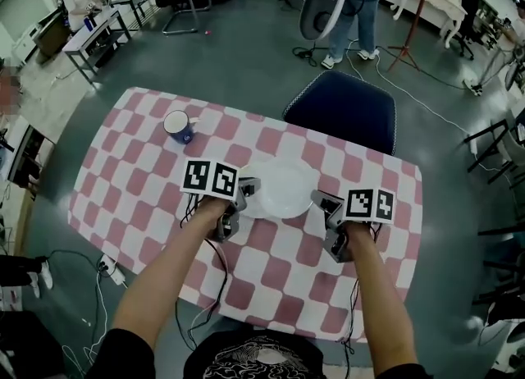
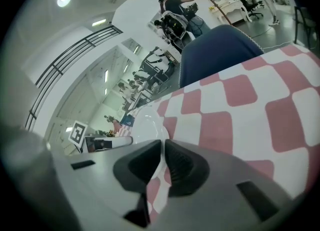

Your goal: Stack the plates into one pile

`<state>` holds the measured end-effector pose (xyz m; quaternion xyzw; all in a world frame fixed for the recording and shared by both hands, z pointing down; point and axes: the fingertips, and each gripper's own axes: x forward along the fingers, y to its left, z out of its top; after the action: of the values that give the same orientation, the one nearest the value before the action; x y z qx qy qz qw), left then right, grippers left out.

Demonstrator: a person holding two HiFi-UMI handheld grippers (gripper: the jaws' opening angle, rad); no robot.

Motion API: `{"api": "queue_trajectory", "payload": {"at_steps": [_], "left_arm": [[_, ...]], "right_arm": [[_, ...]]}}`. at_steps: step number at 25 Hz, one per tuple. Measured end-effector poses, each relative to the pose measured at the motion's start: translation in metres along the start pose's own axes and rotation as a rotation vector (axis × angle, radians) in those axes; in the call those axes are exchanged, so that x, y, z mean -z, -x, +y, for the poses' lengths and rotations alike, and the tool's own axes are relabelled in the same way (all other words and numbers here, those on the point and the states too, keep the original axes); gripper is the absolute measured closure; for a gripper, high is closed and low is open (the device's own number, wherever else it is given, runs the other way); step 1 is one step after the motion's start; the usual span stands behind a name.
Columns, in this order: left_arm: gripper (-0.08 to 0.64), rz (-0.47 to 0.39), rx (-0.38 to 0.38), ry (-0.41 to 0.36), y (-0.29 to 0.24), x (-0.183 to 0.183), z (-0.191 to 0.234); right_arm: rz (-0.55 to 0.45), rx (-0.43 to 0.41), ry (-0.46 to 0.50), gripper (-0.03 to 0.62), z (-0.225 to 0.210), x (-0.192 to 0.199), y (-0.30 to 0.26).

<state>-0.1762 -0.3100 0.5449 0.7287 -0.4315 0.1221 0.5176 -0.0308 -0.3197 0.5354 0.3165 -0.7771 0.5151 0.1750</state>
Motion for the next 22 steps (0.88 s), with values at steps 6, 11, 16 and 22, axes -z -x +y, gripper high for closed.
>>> {"api": "queue_trajectory", "payload": {"at_steps": [6,11,16,22], "left_arm": [[0.517,0.012,-0.021,0.026,0.022,0.003,0.040],[0.515,0.048,-0.032,0.051,0.025,0.013,0.065],[0.515,0.066,-0.037,0.051,0.021,0.015,0.077],[0.514,0.080,-0.037,0.051,0.015,0.017,0.084]], "right_arm": [[0.027,-0.006,-0.022,0.558,0.020,0.018,-0.038],[0.048,0.020,-0.036,0.558,0.023,0.032,-0.060],[0.048,0.059,-0.037,0.555,0.017,0.037,-0.071],[0.054,0.097,-0.031,0.548,0.011,0.042,-0.078]]}}
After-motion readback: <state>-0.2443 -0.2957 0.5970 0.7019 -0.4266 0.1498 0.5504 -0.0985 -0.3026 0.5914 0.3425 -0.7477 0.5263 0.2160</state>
